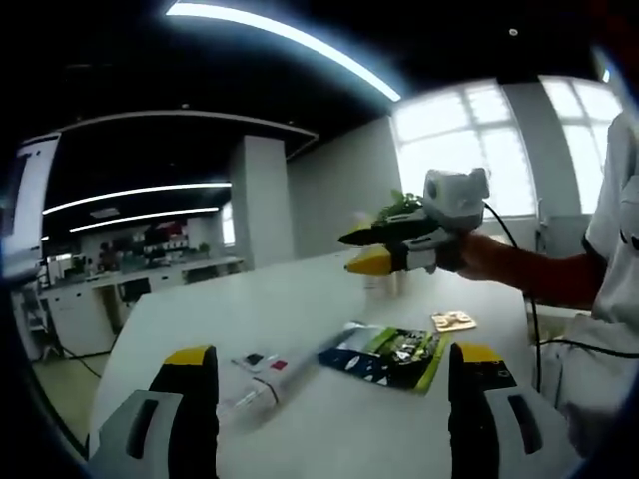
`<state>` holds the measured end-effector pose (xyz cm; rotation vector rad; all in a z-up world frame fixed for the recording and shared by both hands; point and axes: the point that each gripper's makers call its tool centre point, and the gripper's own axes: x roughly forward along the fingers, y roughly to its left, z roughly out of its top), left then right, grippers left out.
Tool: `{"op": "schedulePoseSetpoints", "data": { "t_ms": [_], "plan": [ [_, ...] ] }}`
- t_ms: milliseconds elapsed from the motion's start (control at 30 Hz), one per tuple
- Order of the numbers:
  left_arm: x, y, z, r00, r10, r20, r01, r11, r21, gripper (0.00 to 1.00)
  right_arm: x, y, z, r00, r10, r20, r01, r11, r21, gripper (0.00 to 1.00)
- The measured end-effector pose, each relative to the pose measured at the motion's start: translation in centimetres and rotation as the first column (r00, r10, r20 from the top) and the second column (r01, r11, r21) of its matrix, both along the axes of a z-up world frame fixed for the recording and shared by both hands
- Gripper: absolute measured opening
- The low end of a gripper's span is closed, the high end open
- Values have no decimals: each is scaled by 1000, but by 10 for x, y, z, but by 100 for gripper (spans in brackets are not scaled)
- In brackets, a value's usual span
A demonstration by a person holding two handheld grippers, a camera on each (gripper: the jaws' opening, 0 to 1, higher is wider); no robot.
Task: Arrange the skincare products in the storage area until every visible bottle or jar stands upright without overlapping.
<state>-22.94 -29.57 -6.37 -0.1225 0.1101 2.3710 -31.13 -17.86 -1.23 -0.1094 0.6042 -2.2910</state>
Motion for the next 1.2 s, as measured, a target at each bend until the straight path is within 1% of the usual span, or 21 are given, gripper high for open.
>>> {"op": "schedulePoseSetpoints", "data": {
  "t_ms": [67, 100, 167, 300, 400, 500, 567, 633, 700, 833, 900, 967, 1033, 1167, 1200],
  "plan": [
    [0, -1, 0, 1000, -1, 0, 1, 1000, -3, 98, 1, -8, -7, 999, 35, 31, -35, 999, 2, 40],
    [0, -1, -1, 1000, 0, 0, 0, 1000, -3, 98, 0, -12, -11, 997, 58, 46, -59, 998, 12, 40],
    [-1, -4, -2, 1000, 3, 3, -3, 1000, -2, 98, 2, -19, -17, 994, 81, 69, -83, 996, 29, 40],
    [-1, -10, -2, 1000, 16, 5, -16, 1000, -1, 98, 4, -33, -23, 987, 127, 98, -133, 989, 57, 40],
    [-2, -12, -2, 1000, 21, 6, -21, 1000, 2, 98, 5, -40, -26, 986, 144, 86, -151, 984, 90, 39],
    [-3, -15, -2, 999, 32, 11, -32, 999, 7, 98, 5, -48, -30, 981, 162, 103, -175, 976, 129, 41],
    [-3, -19, 0, 999, 41, 11, -42, 999, 27, 98, 6, -54, -30, 980, 175, 92, -188, 969, 161, 40],
    [-3, -19, 2, 999, 39, 9, -39, 999, 37, 98, 5, -58, -30, 976, 195, 95, -209, 961, 180, 40],
    [-2, -18, 2, 999, 38, 7, -38, 999, 30, 98, 4, -62, -28, 972, 216, 96, -231, 956, 179, 40],
    [-3, -19, -2, 999, 43, 13, -43, 999, 9, 98, 3, -68, -31, 952, 268, 144, -293, 938, 188, 40],
    [-3, -20, -2, 999, 45, 13, -45, 999, 7, 98, 4, -70, -35, 942, 288, 169, -320, 925, 205, 40],
    [-3, -21, -1, 999, 47, 12, -47, 999, 11, 98, 3, -73, -40, 935, 301, 187, -341, 909, 241, 40],
    [-4, -22, -1, 999, 48, 13, -48, 999, 11, 98, 2, -75, -44, 927, 316, 204, -361, 898, 253, 40],
    [-4, -23, -4, 999, 50, 16, -50, 999, 2, 98, 3, -80, -47, 908, 348, 235, -401, 884, 241, 36],
    [-5, -23, -4, 999, 51, 19, -51, 999, 1, 98, 2, -81, -51, 903, 347, 253, -407, 881, 242, 36]
  ]
}}
